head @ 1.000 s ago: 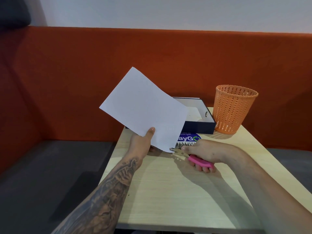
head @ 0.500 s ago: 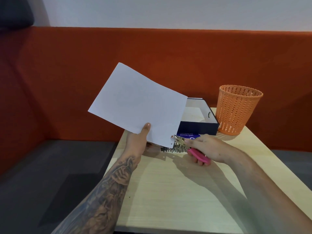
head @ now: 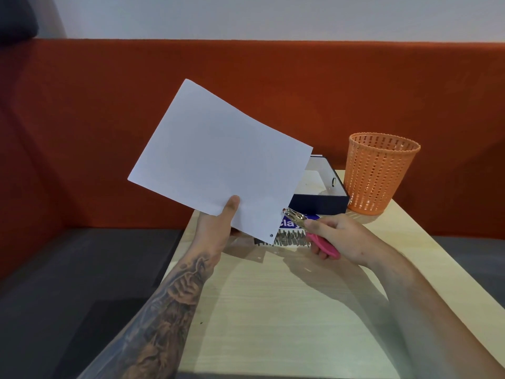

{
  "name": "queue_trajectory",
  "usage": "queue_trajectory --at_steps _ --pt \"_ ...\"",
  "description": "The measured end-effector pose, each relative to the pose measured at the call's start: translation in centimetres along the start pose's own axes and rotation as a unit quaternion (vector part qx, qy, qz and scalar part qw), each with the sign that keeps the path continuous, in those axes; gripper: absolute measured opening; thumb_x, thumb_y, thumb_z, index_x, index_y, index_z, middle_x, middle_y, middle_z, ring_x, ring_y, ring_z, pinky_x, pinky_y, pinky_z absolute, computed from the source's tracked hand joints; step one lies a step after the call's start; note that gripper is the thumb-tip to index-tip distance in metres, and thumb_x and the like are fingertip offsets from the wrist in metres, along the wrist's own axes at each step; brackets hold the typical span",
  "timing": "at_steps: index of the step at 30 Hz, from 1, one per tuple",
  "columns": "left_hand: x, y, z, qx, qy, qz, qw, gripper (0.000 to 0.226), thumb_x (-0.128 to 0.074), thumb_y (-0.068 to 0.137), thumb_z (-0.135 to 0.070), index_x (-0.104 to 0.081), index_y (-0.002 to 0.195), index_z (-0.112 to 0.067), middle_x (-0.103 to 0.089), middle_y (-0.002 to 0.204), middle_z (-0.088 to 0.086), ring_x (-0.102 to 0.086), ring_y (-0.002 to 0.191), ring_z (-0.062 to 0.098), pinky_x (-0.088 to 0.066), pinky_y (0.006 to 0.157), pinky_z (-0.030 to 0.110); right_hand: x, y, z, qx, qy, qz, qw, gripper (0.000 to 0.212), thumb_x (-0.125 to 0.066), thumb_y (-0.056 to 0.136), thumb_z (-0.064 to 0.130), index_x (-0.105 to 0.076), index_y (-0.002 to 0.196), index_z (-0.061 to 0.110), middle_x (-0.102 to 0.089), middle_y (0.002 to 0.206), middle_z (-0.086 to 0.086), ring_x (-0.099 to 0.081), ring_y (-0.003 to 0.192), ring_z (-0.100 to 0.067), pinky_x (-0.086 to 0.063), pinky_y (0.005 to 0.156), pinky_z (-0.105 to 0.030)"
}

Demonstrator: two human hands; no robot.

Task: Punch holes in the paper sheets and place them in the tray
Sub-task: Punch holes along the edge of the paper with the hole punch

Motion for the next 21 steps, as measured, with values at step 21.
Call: queue_trajectory --at_steps 21 --pt "-0.18 -1.02 0.24 0.051 0.022 0.009 0.998 0.030 -0.070 0.094 -0.035 -0.067 0.120 -0.020 -0.075 0.111 0.002 -0.071 0.098 0.019 -0.063 0.082 0.050 0.84 -0.66 -0.03 0.018 -0.005 -0.041 0.999 0.045 -0.057 0.099 0.052 -0.076 0.087 0.012 -0.077 0.085 -0.015 -0.067 0.069 -0.018 -0.054 0.066 -0.034"
Point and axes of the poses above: each hand's wrist, its own y-axis towards the middle knuckle, its own x-axis out of the back of the hand, z = x × y, the point moved 5 cm from there along y, towards the middle knuckle
